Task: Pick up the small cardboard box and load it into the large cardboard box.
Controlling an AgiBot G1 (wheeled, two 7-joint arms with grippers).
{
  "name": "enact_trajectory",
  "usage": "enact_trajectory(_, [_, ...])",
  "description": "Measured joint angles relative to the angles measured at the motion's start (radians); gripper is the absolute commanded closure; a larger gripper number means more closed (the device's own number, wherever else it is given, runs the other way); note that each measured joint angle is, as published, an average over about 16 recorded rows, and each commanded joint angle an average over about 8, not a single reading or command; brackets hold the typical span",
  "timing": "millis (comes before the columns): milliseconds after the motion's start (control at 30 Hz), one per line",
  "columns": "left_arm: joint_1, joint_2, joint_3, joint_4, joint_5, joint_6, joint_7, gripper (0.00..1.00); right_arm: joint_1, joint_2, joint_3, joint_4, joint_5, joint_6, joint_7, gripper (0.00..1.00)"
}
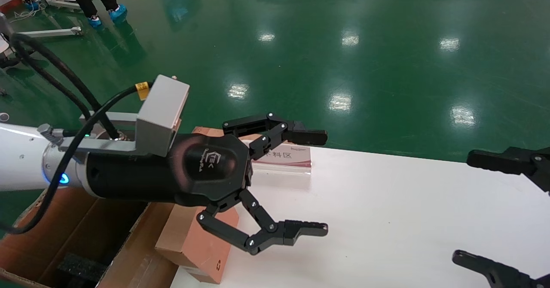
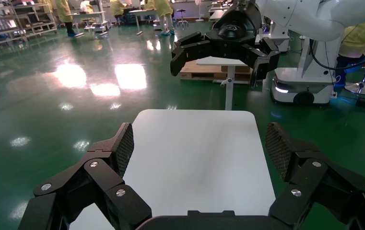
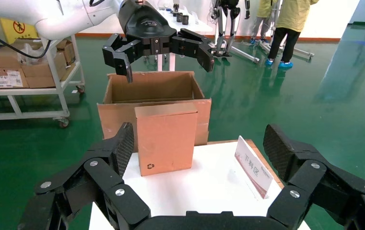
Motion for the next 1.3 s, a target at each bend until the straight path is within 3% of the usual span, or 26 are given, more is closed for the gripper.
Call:
enact_trajectory(400, [-0.001,-0.003,0.002,-0.002,0.007,-0.004,-0.003,0.00,0.000,0.000,0.000,0.000,0.000,0.000,0.000,0.00])
enact_trajectory(600, [-0.019,-0.018,0.022,-0.023,0.064,-0.024,-0.037,0.00,0.000,0.000,0.000,0.000,0.000,0.000,0.000,0.00])
enact_trajectory(933, [-0.165,-0.031,0.137,-0.066,0.341,-0.043,-0.221,0.00,0.001,0.000,-0.001,-0.001,0.001,0.000,-0.001,0.00])
enact_trajectory(1300, [-0.402,0.028,0.307,-0.072,0.654,0.029,-0.502,0.00,0.001,0.000,-0.002,-0.001,0.001,0.000,-0.001,0.00])
